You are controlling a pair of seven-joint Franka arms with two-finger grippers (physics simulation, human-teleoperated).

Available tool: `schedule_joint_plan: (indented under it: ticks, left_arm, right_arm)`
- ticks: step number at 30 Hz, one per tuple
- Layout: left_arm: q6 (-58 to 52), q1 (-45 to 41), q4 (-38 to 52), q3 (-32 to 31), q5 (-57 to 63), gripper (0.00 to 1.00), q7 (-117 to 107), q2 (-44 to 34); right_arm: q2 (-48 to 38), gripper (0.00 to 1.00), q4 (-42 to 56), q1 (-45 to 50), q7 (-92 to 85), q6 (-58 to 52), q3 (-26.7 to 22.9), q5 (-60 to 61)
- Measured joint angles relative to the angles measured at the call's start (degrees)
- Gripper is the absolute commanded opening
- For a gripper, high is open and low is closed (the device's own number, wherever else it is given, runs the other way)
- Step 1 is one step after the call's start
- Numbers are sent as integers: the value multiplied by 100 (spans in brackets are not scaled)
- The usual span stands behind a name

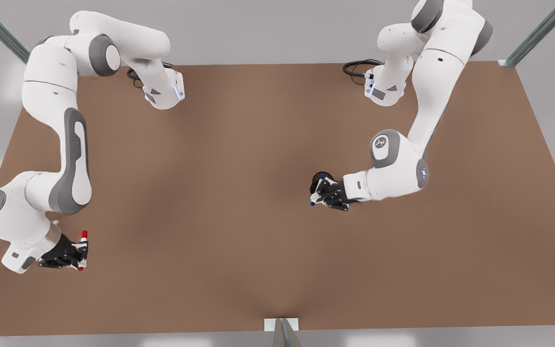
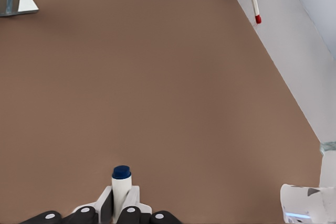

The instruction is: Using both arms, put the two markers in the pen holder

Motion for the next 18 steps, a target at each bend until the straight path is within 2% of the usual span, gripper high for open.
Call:
schedule_joint_plan:
  ticks: [6, 18]
  left_arm:
    - [479, 279, -1018, 6, -1343, 21, 1885, -168]
    - [897, 189, -1511, 9, -1949, 21, 4762, 77]
  right_arm:
    - [-128, 26, 168, 617, 558, -470, 420, -59]
    - [-190, 27, 385, 1601, 1901, -664, 555, -79]
